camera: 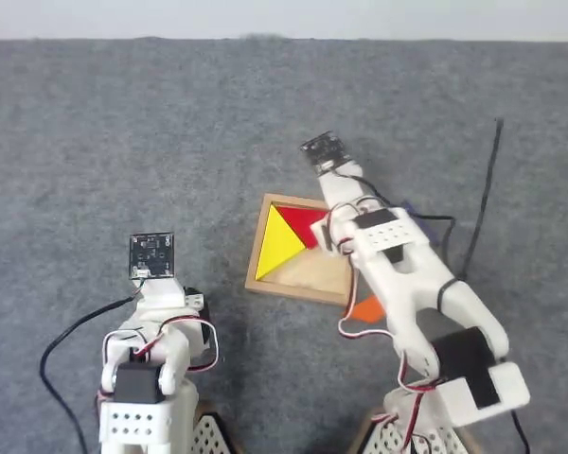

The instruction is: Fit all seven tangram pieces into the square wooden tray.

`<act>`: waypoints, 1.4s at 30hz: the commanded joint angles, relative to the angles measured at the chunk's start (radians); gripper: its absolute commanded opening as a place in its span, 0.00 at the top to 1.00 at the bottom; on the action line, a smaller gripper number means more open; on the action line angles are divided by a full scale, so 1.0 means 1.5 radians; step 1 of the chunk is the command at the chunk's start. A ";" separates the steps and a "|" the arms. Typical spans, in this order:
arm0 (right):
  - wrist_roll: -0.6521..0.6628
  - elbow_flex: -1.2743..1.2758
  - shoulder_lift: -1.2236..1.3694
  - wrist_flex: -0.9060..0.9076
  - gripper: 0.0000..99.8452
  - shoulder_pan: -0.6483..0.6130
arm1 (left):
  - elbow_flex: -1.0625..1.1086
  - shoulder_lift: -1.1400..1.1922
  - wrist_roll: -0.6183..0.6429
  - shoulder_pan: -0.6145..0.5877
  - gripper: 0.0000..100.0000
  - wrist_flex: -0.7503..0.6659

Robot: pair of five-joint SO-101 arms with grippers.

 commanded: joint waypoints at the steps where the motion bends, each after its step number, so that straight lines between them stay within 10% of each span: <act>1: 0.005 -0.028 -0.103 0.074 0.99 0.066 | -0.009 -0.013 -0.010 -0.004 0.99 0.003; 13: 0.003 0.049 -0.073 0.071 0.83 0.048 | -0.009 -0.013 -0.010 -0.004 0.99 0.003; 35: -0.058 0.032 -0.029 0.087 0.83 -0.024 | -0.009 -0.013 -0.010 -0.004 0.99 0.003; 42: -0.114 0.024 -0.029 0.084 0.99 0.027 | -0.009 -0.013 -0.010 -0.004 0.99 0.003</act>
